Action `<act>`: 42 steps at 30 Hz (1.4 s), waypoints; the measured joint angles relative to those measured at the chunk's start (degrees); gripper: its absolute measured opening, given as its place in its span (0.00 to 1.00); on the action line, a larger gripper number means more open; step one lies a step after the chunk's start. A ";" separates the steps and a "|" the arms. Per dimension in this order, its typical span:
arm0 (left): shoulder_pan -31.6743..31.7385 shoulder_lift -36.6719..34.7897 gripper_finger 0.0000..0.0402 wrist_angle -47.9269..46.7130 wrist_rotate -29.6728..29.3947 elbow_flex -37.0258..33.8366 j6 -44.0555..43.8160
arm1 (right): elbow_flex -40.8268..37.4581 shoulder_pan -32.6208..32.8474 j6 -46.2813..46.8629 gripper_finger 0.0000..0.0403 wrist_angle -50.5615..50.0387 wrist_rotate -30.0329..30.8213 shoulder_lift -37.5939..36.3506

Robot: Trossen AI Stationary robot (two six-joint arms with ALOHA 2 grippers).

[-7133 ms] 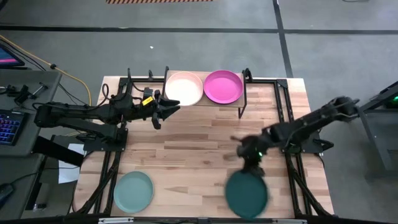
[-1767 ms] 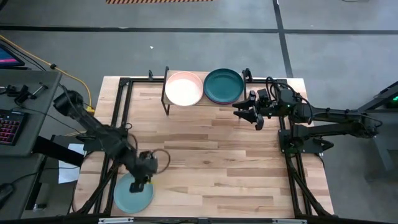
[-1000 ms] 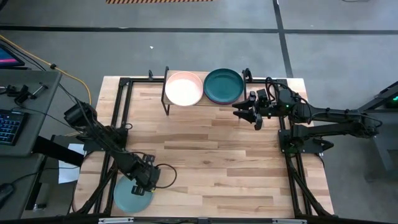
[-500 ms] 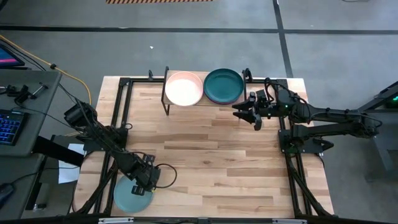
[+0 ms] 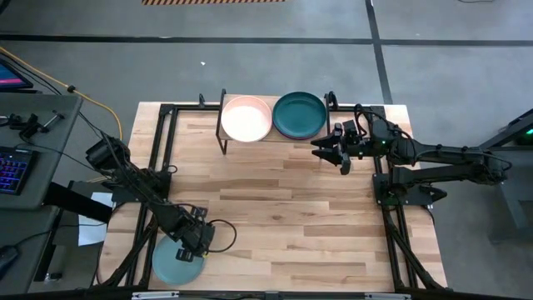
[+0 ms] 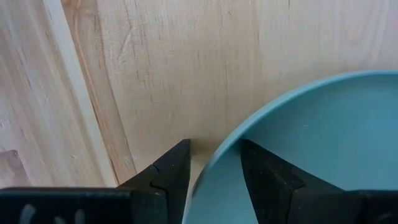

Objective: Place and stack plates onto a shelf
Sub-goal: Stack the blue plate on top of the peach plate on the shelf

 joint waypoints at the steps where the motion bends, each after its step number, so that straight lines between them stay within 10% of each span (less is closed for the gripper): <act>1: 0.00 0.00 0.33 0.00 0.00 0.00 0.00 | 0.00 0.00 0.00 0.47 -0.01 0.00 0.00; 15: 0.00 0.04 0.32 -0.01 0.34 -0.02 1.00 | 0.00 -0.02 0.00 0.47 0.01 0.00 0.00; 26: 3.96 -0.41 0.02 0.32 5.41 -0.02 1.83 | 0.00 -0.02 0.01 0.47 -0.25 0.00 0.00; 34: 13.94 -13.13 0.01 -9.70 13.49 3.50 3.87 | 0.00 -0.02 0.61 0.47 -0.31 -0.24 0.00; 42: 38.65 -24.39 0.00 -16.34 -1.91 17.60 -5.41 | 0.00 -0.02 0.57 0.47 -0.67 -0.24 0.00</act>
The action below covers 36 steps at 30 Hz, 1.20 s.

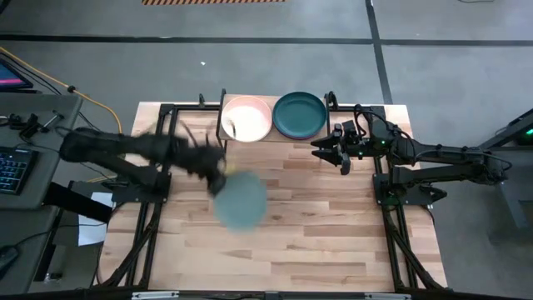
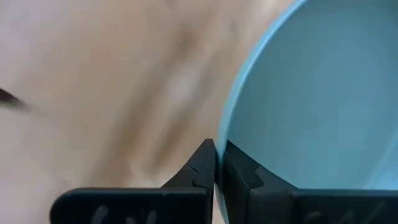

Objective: Place and stack plates onto a shelf
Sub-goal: Stack the blue plate on top of the peach plate on the shelf

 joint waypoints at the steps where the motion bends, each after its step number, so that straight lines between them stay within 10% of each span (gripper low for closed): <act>1: 3.74 -0.16 0.00 0.02 -0.93 2.11 1.40 | 0.00 0.00 0.02 0.47 0.02 0.00 0.00; 9: 30.05 3.57 0.00 -0.01 -8.29 19.58 18.73 | 0.00 0.00 0.00 0.47 0.02 0.28 0.00; 17: 45.94 14.93 0.00 -9.88 0.94 34.16 22.28 | 0.00 0.02 1.12 0.47 -0.02 2.83 0.00; 24: 49.50 25.28 0.00 -20.14 6.82 45.82 24.96 | 0.00 0.00 1.64 0.47 -0.26 3.29 0.00; 36: 49.50 30.61 0.00 -28.51 8.32 46.55 25.32 | 0.00 0.00 2.91 0.47 -2.50 3.17 0.00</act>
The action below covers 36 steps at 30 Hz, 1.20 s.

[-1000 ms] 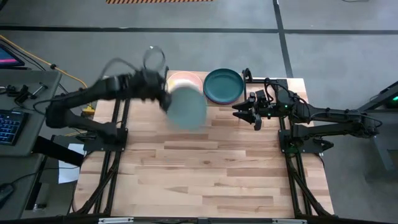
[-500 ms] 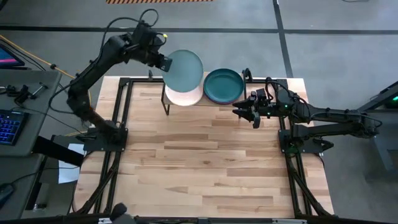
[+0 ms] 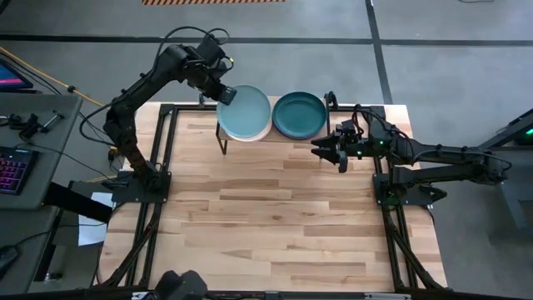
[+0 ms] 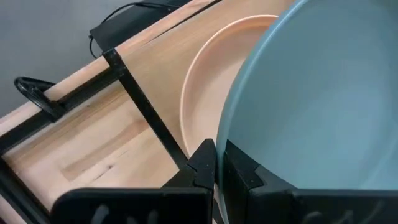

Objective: Place and stack plates onto a shelf
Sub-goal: Stack the blue plate on top of the peach plate on the shelf

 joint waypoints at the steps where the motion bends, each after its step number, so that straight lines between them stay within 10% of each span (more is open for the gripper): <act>1: 0.00 0.16 0.00 0.02 0.19 0.00 -0.02 | 0.00 0.00 0.00 0.47 -0.15 0.00 0.00; 36: 0.04 3.86 0.00 1.66 -1.08 -0.04 -0.41 | 0.00 0.01 1.49 0.47 -0.99 -0.13 0.00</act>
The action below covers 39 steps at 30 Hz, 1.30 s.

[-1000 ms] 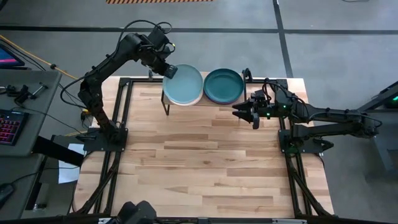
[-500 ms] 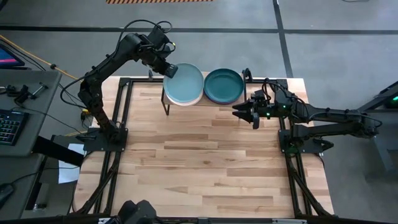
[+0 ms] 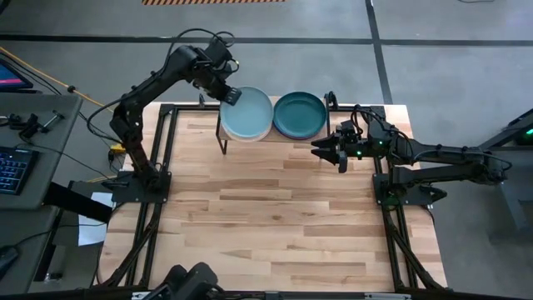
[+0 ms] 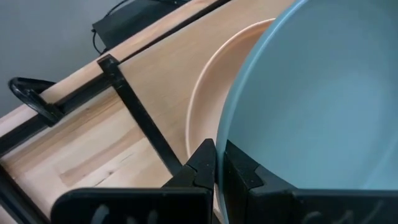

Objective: Place and stack plates onto a shelf
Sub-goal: Stack the blue plate on top of the peach plate on the shelf

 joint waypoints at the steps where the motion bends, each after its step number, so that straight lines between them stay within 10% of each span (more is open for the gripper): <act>1: 0.00 0.52 0.00 -0.04 0.04 0.00 0.04 | 0.00 0.01 0.00 0.47 0.00 0.02 0.00; 39: 0.00 3.18 0.00 -0.32 -0.94 -0.02 0.34 | 0.00 0.02 -0.42 0.47 -0.27 2.86 0.00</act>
